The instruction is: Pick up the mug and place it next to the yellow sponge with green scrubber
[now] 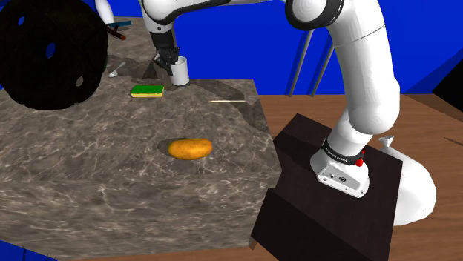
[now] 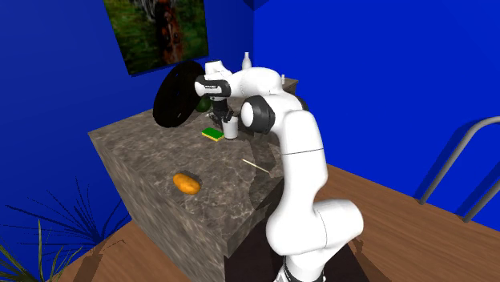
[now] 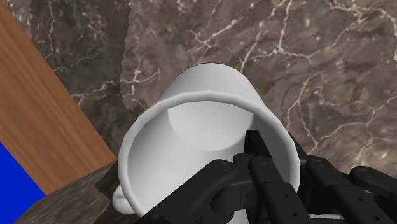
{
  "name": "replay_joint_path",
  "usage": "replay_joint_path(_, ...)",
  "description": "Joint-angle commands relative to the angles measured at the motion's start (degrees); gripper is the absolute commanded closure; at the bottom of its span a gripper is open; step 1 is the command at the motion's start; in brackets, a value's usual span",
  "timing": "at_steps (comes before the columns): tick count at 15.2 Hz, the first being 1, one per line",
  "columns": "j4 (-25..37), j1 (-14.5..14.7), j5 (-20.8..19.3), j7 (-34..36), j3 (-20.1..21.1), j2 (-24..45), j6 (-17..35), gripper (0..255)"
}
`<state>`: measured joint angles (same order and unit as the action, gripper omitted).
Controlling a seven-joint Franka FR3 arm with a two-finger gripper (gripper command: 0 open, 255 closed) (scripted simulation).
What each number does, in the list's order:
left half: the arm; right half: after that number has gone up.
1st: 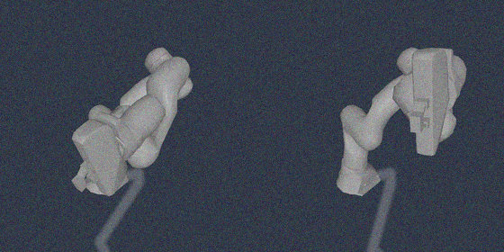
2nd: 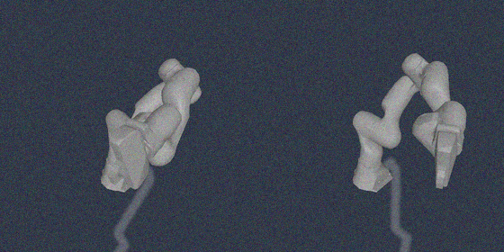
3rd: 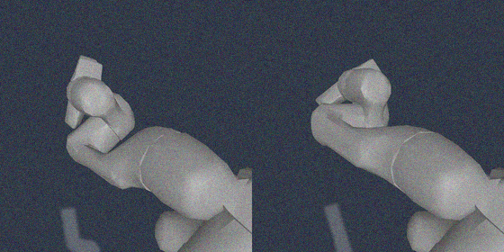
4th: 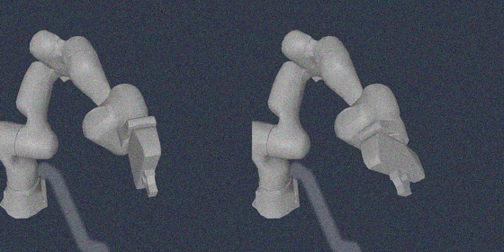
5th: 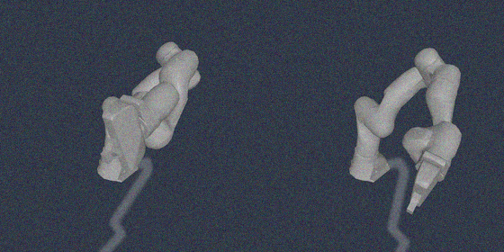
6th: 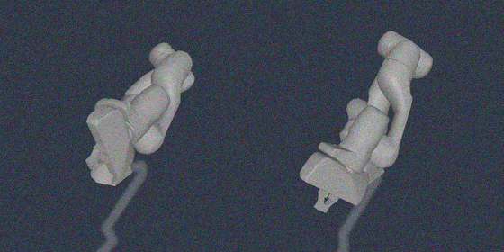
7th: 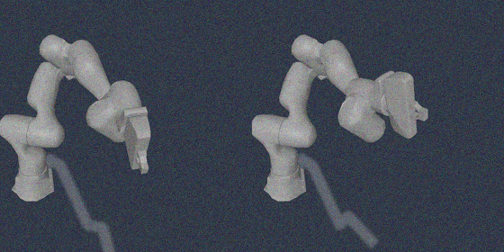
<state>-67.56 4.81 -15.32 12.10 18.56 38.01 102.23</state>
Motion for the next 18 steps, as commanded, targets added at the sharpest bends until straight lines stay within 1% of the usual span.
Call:
replay_joint_path(1,-1.4,-0.1,-0.1,0.3,0.0,0.1,1.5,255)
replay_joint_path(9,-5.5,-0.4,-0.7,1.0,-0.3,1.3,6.7,255)
replay_joint_path(17,-5.5,-0.4,-0.7,1.0,-0.3,1.3,6.7,255)
replay_joint_path(18,-5.5,-0.4,-0.7,1.0,-0.3,1.3,6.7,0)
